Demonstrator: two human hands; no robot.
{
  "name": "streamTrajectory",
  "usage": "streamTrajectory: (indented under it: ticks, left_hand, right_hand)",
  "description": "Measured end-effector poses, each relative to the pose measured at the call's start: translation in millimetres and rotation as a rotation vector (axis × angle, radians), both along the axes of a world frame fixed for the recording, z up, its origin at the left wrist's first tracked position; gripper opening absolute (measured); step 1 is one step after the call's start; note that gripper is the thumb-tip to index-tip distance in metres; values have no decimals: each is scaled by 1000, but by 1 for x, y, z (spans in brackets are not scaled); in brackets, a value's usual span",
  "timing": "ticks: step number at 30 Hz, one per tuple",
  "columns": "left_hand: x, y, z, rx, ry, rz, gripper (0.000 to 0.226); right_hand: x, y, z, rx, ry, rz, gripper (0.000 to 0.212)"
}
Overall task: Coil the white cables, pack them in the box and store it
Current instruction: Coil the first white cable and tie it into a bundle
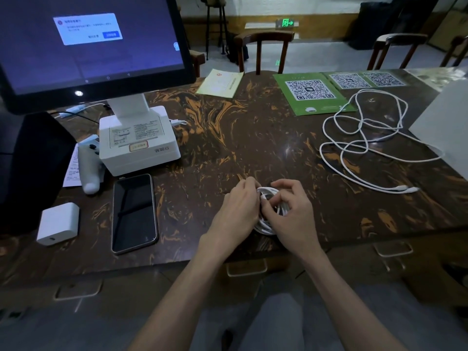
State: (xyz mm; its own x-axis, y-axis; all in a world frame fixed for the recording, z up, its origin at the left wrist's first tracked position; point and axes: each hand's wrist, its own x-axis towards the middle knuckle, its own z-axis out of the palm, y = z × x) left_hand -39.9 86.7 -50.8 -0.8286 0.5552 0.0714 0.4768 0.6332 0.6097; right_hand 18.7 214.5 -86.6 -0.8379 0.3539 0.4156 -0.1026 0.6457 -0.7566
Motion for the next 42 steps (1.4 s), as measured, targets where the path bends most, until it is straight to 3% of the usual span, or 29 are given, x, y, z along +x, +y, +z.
streamTrajectory:
  ticks: [7, 13, 20, 25, 29, 36, 42]
  left_hand:
    - [7, 0, 0, 64, 5, -6, 14]
    - [4, -7, -5, 183, 79, -10, 12]
    - [-20, -14, 8, 169, -86, -11, 38]
    - [-36, -12, 12, 197, -210, -111, 19]
    - [-36, -10, 10, 150, -208, -168, 19]
    - [-40, -16, -1, 297, -399, -142, 18]
    - [-39, -16, -6, 363, -502, -154, 19]
  right_hand:
    - [1, -4, -3, 68, 38, -81, 19]
    - [2, -7, -6, 62, 91, -103, 7]
    - [3, -9, -5, 185, 115, -29, 8]
    - [3, -6, -7, 129, 117, -72, 9]
    - [2, -4, -5, 79, 116, -110, 26]
    - [2, -4, -1, 43, 59, -23, 10]
    - [2, -5, -1, 10, -6, 17, 22]
